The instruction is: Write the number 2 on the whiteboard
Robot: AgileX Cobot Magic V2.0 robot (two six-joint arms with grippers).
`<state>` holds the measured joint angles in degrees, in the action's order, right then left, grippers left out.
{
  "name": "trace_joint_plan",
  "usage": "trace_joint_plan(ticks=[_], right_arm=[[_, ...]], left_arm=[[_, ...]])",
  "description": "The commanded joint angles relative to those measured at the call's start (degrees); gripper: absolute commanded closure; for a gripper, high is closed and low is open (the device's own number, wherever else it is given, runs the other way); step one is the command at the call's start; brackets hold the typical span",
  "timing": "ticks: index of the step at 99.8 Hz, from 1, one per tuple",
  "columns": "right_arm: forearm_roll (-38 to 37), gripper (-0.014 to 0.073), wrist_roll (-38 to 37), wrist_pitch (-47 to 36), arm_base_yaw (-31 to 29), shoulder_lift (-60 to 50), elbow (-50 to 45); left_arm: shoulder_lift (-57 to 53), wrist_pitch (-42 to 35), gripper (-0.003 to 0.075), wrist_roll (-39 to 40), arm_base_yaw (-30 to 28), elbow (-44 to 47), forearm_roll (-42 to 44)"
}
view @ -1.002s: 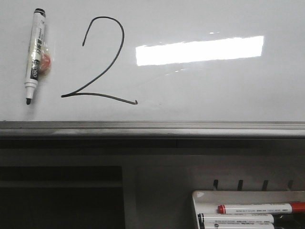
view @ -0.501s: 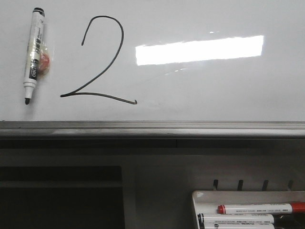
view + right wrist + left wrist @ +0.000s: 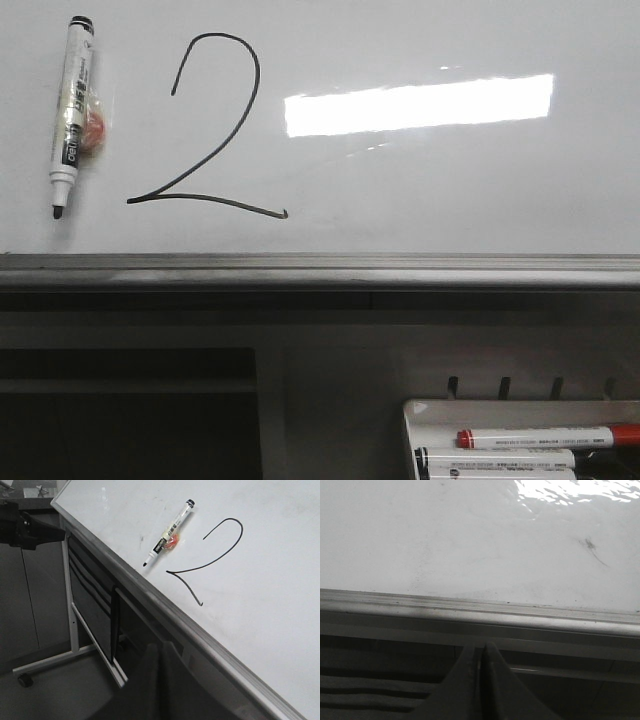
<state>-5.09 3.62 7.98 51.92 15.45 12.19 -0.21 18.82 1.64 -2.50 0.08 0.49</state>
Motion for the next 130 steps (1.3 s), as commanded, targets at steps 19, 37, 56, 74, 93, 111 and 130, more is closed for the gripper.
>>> trace_joint_plan(ticks=[19, 37, 56, 74, 93, 111, 130], right_arm=[[-0.4, 0.0665, -0.8, -8.0, -0.3, 0.3, 0.8], [-0.4, 0.0664, -0.9, -11.6, -4.5, 0.3, 0.8], [-0.4, 0.0665, -1.0, -12.0, -20.7, 0.3, 0.7], [-0.4, 0.0665, -1.0, -11.9, -38.0, 0.3, 0.4], [0.1, 0.0665, -1.2, -12.0, -49.5, -1.8, -2.8], [4.7, 0.0665, -3.0, -11.9, -55.5, -11.8, -10.1], [4.7, 0.0665, -4.8, -4.6, -58.8, -17.0, -14.3]], left_arm=[[-1.5, -3.4, 0.0741, -0.1, -0.1, 0.6, -0.5], [-1.5, -3.4, 0.0741, -0.1, -0.1, 0.6, -0.5], [-1.5, -3.4, 0.0741, -0.1, -0.1, 0.6, -0.5], [-1.5, -3.4, 0.0741, -0.1, -0.1, 0.6, -0.5], [-1.5, -3.4, 0.0741, -0.1, -0.1, 0.6, -0.5], [-1.5, -3.4, 0.0741, -0.1, -0.1, 0.6, -0.5], [-1.5, -3.4, 0.0741, -0.1, -0.1, 0.6, -0.5]])
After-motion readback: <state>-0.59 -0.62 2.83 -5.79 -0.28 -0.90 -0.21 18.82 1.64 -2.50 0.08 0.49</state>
